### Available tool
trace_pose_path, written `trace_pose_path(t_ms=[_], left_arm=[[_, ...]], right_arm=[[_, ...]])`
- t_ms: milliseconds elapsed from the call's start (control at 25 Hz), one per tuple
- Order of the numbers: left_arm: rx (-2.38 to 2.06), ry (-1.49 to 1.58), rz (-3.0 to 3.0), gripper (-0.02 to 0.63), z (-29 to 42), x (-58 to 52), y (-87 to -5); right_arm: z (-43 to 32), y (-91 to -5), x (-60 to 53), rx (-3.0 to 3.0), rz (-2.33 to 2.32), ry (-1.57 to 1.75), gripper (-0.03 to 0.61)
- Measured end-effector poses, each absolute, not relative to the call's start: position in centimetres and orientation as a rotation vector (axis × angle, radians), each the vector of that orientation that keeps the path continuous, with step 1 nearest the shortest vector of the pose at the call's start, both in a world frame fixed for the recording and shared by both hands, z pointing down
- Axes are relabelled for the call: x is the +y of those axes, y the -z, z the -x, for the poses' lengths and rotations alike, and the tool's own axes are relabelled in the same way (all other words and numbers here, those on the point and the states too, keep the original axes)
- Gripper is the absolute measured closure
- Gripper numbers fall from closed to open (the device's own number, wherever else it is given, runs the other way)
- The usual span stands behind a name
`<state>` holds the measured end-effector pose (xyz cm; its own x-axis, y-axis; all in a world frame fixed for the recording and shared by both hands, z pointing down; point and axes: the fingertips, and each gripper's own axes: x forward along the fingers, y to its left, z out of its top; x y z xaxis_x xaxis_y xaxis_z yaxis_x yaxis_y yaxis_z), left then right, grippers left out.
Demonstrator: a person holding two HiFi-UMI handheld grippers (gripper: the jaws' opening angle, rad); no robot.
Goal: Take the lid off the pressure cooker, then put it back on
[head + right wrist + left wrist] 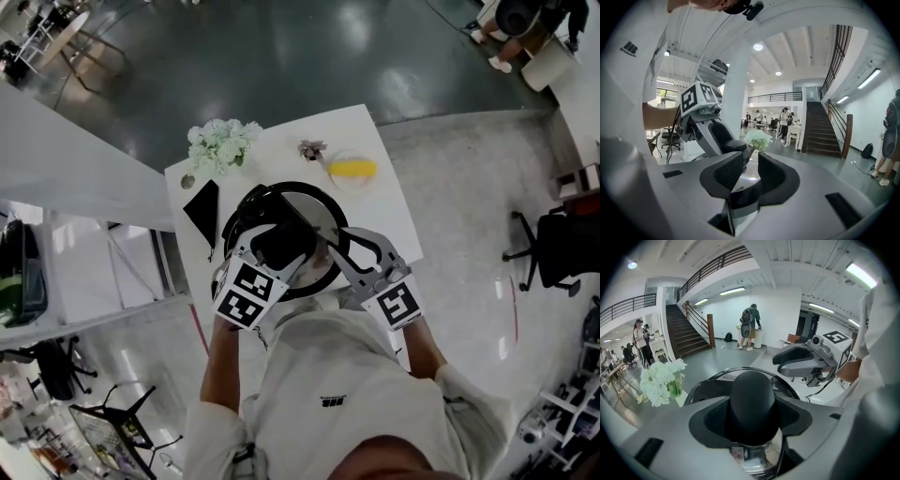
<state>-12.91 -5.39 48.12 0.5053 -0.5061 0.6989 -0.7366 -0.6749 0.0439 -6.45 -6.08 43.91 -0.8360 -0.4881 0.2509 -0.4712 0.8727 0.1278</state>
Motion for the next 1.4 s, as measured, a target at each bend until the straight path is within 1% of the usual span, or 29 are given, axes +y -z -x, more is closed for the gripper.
trace_pose_path(t_ms=[520,1040,1400], left_arm=[[-0.879,-1.049,-2.416,0.327,16.3,-2.8,-51.2],[-0.725,-1.219,-2.472,0.327,16.4,-2.6,-53.2],[-0.661,-1.194,-2.476,0.325,16.5,-2.8,-53.9]], right_arm=[[10.1,-46.1,-3.7,-2.733,-0.771,0.03,0.477],[10.0,-47.3,-3.5,-2.674,-0.827,-0.062,0.479],[10.3,-47.6,-3.8,-2.677,-0.808,-0.058,0.479]])
